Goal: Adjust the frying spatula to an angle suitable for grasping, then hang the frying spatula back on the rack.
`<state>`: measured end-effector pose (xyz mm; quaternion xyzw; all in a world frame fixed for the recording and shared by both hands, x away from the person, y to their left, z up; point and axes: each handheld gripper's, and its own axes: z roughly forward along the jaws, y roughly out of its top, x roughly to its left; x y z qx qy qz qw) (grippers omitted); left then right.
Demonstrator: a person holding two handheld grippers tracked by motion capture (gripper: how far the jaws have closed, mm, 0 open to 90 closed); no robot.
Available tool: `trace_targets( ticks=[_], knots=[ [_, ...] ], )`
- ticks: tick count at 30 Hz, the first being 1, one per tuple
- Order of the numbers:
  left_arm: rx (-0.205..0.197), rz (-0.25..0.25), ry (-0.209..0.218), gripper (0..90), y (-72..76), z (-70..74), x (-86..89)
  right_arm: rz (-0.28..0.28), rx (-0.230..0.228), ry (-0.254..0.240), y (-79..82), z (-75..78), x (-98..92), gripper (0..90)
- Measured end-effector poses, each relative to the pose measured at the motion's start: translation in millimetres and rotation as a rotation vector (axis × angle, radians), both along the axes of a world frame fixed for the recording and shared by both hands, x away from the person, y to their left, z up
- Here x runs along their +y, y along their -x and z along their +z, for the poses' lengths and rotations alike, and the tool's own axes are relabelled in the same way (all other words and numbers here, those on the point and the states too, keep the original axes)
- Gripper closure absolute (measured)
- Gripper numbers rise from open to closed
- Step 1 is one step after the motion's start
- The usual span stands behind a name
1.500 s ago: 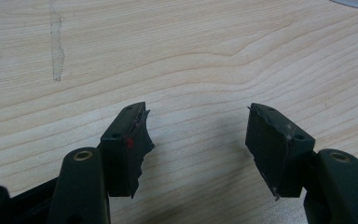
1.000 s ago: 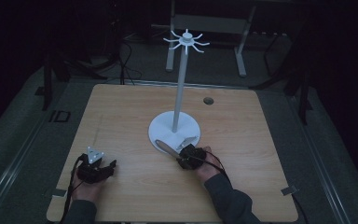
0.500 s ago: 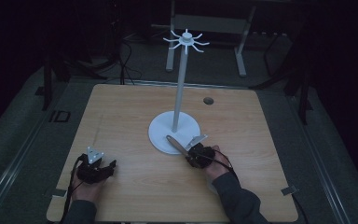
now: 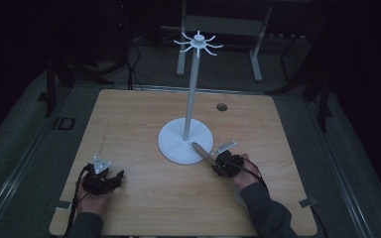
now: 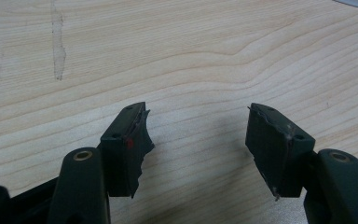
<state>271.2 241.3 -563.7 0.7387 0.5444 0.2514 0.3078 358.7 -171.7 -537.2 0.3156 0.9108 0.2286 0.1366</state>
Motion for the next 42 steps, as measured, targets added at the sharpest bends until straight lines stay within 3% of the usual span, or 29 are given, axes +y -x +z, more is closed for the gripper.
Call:
trace_targets(
  ticks=[10,15,19,33,42],
  knots=[
    [0.003,-0.003,0.001,39.1,-0.3,-0.4,-0.4,0.006,0.038,0.023,-13.5,0.8,2.3,70.3],
    [0.001,-0.001,0.002,39.1,-0.2,-0.2,-0.1,-0.002,0.108,-0.010,-25.6,1.6,4.6,71.3],
    [0.002,-0.002,0.001,39.1,-0.5,-0.4,0.0,-0.005,0.126,-0.003,-27.8,2.6,4.6,72.5],
    [-0.003,-0.004,0.002,39.1,-0.6,0.3,-0.2,0.034,0.057,-0.004,-18.0,6.7,3.9,73.6],
    [-0.001,-0.003,0.000,39.1,-0.2,0.1,-0.8,0.035,0.041,-0.027,-14.6,11.4,-0.3,73.7]
  ],
)
